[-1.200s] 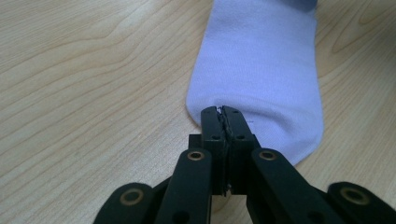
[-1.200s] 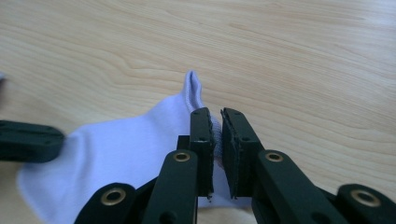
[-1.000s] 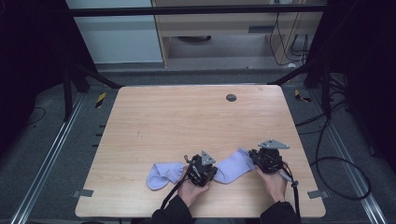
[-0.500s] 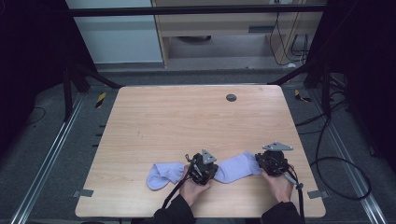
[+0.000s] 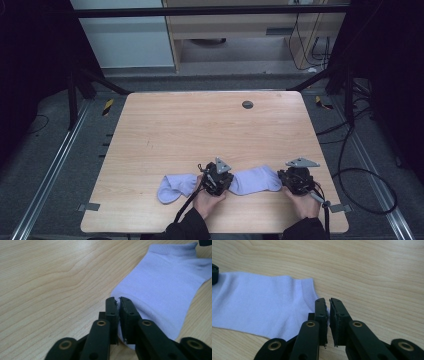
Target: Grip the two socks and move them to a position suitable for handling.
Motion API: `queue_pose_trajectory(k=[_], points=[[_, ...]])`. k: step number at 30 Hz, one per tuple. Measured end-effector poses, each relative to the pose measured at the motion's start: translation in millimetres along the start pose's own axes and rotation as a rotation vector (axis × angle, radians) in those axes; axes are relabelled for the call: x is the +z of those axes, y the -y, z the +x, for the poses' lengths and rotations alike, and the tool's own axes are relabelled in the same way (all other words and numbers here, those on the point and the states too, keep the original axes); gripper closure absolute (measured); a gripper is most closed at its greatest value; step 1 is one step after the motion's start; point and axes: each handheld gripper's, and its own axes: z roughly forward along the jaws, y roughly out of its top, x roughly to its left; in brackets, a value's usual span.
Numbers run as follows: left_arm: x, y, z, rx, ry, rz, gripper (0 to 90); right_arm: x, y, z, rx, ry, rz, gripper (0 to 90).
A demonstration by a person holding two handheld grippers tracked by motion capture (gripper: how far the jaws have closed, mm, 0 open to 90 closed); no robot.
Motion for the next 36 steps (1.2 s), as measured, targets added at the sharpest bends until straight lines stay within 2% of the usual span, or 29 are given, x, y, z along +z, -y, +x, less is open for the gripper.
queue_pose_trajectory(k=[2,4,8,14,17,22,29,33,36], points=[[-3.9,-1.7,0.8,-0.006,0.01,-0.011,75.7,-2.2,-0.5,-0.9,-0.001,0.0,-0.015,82.8],[-10.3,-4.6,2.1,0.007,0.01,-0.027,70.0,-5.7,-1.7,-1.3,0.003,-0.008,-0.037,79.7],[-29.3,-13.2,10.4,0.008,0.001,-0.064,60.9,-13.1,-6.1,-0.3,0.011,-0.016,-0.09,66.5],[-63.6,-20.6,33.4,0.004,-0.002,-0.11,50.2,-21.6,-15.6,10.1,0.014,-0.051,-0.136,51.9],[-82.2,-18.1,49.5,-0.01,-0.024,-0.126,47.0,-23.6,-20.0,17.7,0.007,-0.076,-0.147,47.6],[-111.9,-5.6,79.8,-0.053,-0.075,-0.149,42.3,-23.5,-29.0,30.7,-0.018,-0.113,-0.155,40.4],[-143.9,22.4,117.1,-0.122,-0.153,-0.147,40.7,-19.7,-37.9,53.4,-0.099,-0.16,-0.151,39.3],[-158.7,41.0,133.3,-0.151,-0.19,-0.141,40.8,-18.0,-43.5,66.5,-0.118,-0.205,-0.147,41.4],[-164.5,57.1,140.6,-0.17,-0.205,-0.132,41.0,-15.0,-47.8,79.0,-0.134,-0.226,-0.148,40.3]])
